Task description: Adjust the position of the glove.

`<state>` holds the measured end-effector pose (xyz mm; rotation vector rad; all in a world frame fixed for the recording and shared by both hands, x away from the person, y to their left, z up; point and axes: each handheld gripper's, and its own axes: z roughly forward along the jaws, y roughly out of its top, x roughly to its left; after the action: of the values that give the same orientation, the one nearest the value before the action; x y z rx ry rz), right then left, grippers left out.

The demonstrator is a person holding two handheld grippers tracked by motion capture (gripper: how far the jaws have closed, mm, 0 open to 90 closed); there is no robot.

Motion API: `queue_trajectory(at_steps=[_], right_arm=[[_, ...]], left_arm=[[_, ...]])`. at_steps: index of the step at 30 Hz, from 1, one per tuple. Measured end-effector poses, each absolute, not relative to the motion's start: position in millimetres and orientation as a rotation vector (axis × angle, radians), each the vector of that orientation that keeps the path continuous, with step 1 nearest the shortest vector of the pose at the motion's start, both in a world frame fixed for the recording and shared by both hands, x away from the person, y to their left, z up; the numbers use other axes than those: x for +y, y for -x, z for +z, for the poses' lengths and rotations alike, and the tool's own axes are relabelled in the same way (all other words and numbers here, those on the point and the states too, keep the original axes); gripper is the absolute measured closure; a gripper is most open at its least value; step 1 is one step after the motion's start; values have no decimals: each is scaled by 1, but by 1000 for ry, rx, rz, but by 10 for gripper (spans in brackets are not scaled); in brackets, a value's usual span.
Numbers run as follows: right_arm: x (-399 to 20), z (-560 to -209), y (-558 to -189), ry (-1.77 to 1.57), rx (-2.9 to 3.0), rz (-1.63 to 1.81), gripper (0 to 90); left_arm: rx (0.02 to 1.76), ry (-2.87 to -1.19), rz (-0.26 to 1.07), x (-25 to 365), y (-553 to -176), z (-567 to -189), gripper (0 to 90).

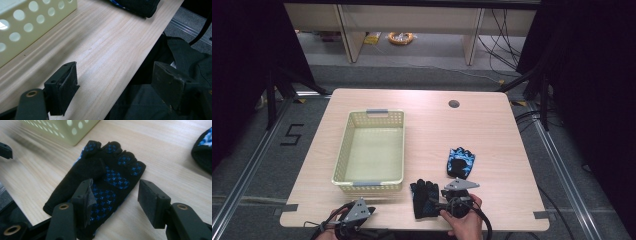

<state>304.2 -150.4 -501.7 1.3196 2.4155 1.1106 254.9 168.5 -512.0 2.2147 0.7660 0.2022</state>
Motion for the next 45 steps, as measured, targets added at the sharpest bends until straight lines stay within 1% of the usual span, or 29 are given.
queue_trajectory(at_steps=[3,4,6,7,9,10,11,12,13,14,15,16,17,18,21,24,27,28,30,31,33,34,35,36,38,40,43,44,45], right_arm=[[-146,-504,-305,-1358,2427,1086,467],[-144,-508,-308,-1283,2427,1070,467],[-142,-508,-307,-1318,2438,1061,473],[-138,-508,-307,-1295,2428,1040,496],[-138,-508,-308,-1252,2436,1028,512],[-136,-509,-308,-1223,2430,1034,560],[-136,-509,-308,-1226,2441,1024,580],[-136,-509,-308,-1226,2441,1024,580],[-136,-510,-308,-1193,2441,1030,686],[-136,-510,-308,-1193,2441,1030,686],[-136,-511,-309,-1164,2455,1057,708],[-138,-510,-309,-1175,2463,1067,798],[-138,-510,-309,-1175,2463,1067,798],[-140,-508,-310,-1129,2477,1060,847],[-143,-506,-313,-1070,2486,1083,865],[-146,-499,-314,-1043,2495,1148,873],[-153,-481,-311,-974,2511,1175,876],[-155,-477,-310,-947,2508,1185,876],[-160,-464,-305,-857,2516,1193,876],[-162,-460,-303,-853,2514,1183,876],[-169,-455,-301,-820,2527,1191,876],[-171,-453,-300,-808,2547,1189,877],[-174,-453,-301,-772,2565,1191,876],[-177,-453,-302,-760,2569,1184,877],[-182,-454,-303,-703,2606,1169,876],[-186,-457,-306,-659,2656,1138,876],[-189,-459,-315,-576,2706,1139,876],[-190,-460,-318,-588,2711,1137,876],[-190,-460,-322,-576,2732,1142,876]], left_arm=[[767,-2210,201,168,-255,-512,206],[774,-2209,196,168,-254,-512,206],[774,-2217,200,168,-254,-512,206],[786,-2214,197,168,-254,-512,206],[774,-2219,212,168,-255,-512,206],[773,-2216,201,168,-255,-512,206],[773,-2216,201,168,-255,-512,206],[783,-2216,197,168,-254,-512,206],[781,-2207,199,167,-254,-513,206],[781,-2207,199,167,-254,-513,206],[783,-2209,196,167,-254,-513,206],[797,-2190,190,166,-252,-513,206],[785,-2204,191,167,-253,-512,206],[799,-2185,185,166,-252,-513,206],[791,-2206,217,167,-254,-514,207],[787,-2201,189,167,-253,-512,207],[786,-2205,199,168,-254,-512,207],[757,-2209,199,169,-254,-510,207],[768,-2201,204,169,-255,-510,207],[807,-2169,191,167,-254,-511,207],[791,-2182,202,167,-255,-510,208],[761,-2188,204,167,-255,-509,208],[800,-2152,183,164,-254,-511,213],[768,-2194,201,164,-255,-509,214],[777,-2162,187,158,-254,-510,216],[759,-2184,191,155,-255,-511,218],[749,-2191,187,149,-257,-510,219],[720,-2202,209,148,-258,-509,219],[739,-2194,199,146,-258,-508,219]])
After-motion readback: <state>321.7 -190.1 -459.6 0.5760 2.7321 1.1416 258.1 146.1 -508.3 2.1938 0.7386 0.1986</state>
